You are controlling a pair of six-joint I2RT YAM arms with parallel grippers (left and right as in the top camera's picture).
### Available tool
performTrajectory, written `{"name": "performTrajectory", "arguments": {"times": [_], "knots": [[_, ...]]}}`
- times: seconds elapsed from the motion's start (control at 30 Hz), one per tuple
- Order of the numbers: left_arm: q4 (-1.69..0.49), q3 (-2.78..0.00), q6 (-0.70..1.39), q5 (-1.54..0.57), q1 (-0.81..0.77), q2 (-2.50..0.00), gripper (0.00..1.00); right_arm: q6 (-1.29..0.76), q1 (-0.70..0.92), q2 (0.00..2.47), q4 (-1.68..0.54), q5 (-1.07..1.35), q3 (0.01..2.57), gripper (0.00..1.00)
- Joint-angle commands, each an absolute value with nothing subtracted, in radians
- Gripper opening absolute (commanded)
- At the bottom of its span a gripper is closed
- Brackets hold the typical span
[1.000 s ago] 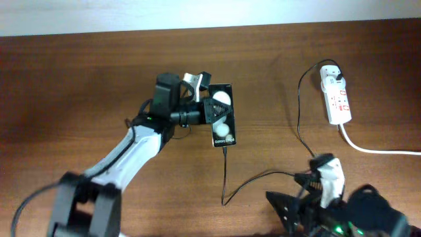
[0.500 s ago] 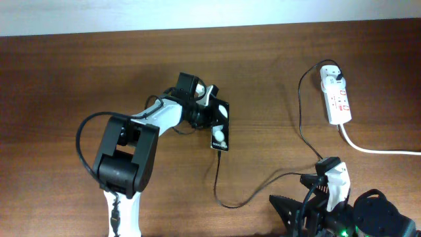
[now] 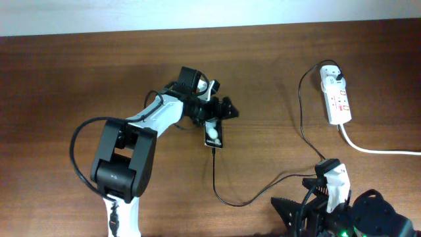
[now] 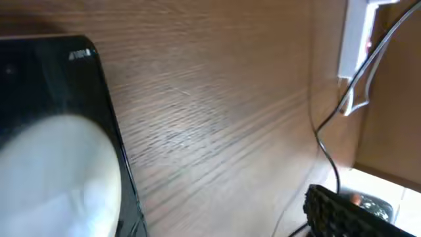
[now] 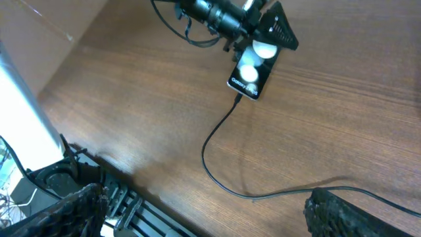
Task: Plug charger to phone and switch on socket
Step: 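Lower the phone flat onto the table with left gripper and release, then retract the left arm to rest and move right gripper toward power strip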
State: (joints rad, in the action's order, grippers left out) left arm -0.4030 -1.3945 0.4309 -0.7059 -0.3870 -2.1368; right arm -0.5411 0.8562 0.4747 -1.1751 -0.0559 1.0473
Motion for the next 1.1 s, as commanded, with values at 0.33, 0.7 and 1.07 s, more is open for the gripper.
{"name": "performTrajectory", "arguments": {"times": [0.33, 0.7, 1.07], "knots": [[-0.574, -1.360, 0.334, -0.353, -0.377, -2.188, 0.99, -0.533, 0.850, 0.472, -1.175, -0.068, 1.057, 0.99], [-0.704, -1.362, 0.335, -0.173, -0.337, -2.164, 0.99, -0.532, 0.850, 0.472, -1.174, -0.131, 1.003, 0.99], [-0.942, -1.362, 0.282, -0.041, -0.259, -1.618, 0.99, -0.655, 0.850, 0.670, -1.143, -0.379, 0.992, 0.62]]}}
